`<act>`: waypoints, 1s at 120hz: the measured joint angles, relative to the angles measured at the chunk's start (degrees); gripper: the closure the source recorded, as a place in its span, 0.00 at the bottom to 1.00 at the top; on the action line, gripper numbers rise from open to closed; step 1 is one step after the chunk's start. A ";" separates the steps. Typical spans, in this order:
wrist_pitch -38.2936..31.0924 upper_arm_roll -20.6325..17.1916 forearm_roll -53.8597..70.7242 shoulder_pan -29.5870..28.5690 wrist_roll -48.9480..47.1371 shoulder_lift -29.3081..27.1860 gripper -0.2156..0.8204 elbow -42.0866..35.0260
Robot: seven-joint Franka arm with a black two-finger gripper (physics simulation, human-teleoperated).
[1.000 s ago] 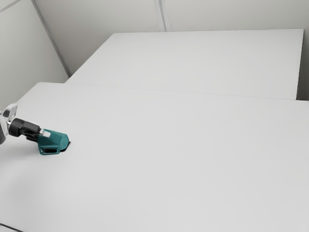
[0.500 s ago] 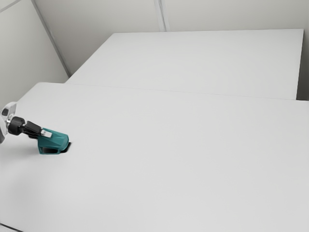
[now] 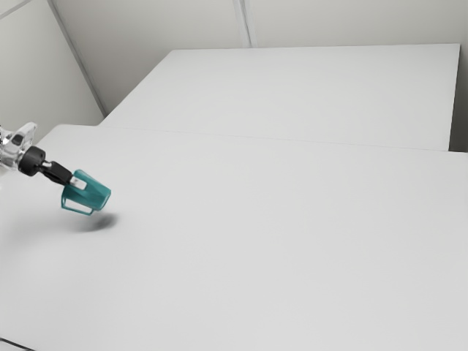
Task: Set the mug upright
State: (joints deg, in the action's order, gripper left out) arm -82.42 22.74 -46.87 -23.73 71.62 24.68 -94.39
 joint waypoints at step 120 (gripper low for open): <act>-39.90 -29.86 43.71 20.54 -41.70 -26.12 0.97 -28.78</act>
State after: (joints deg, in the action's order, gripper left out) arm -122.32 -7.12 -3.15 -3.18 29.92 -1.44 -123.17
